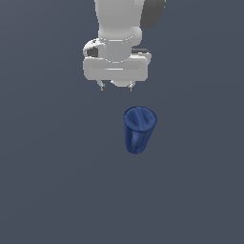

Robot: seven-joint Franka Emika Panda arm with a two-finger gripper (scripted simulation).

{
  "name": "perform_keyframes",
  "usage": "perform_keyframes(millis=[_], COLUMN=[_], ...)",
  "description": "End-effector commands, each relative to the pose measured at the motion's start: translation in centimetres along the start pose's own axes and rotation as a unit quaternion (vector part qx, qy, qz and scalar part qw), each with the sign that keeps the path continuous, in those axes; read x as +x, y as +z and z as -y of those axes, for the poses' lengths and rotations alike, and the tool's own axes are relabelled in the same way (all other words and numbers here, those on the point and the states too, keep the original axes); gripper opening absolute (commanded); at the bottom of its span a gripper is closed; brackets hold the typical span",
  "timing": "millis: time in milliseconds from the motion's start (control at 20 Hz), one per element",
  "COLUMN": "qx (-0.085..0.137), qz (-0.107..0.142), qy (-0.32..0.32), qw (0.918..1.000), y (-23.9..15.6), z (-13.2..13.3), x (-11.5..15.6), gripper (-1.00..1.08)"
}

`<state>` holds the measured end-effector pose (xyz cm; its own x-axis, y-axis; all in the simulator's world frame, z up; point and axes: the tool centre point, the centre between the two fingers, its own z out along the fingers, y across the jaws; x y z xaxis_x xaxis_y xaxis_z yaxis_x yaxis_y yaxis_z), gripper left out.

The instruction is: Pick up the object and move it to a goal position.

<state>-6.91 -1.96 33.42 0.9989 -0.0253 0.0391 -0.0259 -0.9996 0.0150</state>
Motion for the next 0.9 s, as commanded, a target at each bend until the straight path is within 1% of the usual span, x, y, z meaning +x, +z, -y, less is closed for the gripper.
perform_keyframes(millis=[0, 400, 850], qx=[0.000, -0.002, 0.001], qz=[0.000, 0.005, 0.011], qy=[0.000, -0.019, -0.008], qw=[1.0000, 0.9998, 0.9999], y=[0.00, 0.43, 0.53], z=[0.00, 0.74, 0.86], x=[0.00, -0.12, 0.79], gripper=[0.28, 0.28, 0.28])
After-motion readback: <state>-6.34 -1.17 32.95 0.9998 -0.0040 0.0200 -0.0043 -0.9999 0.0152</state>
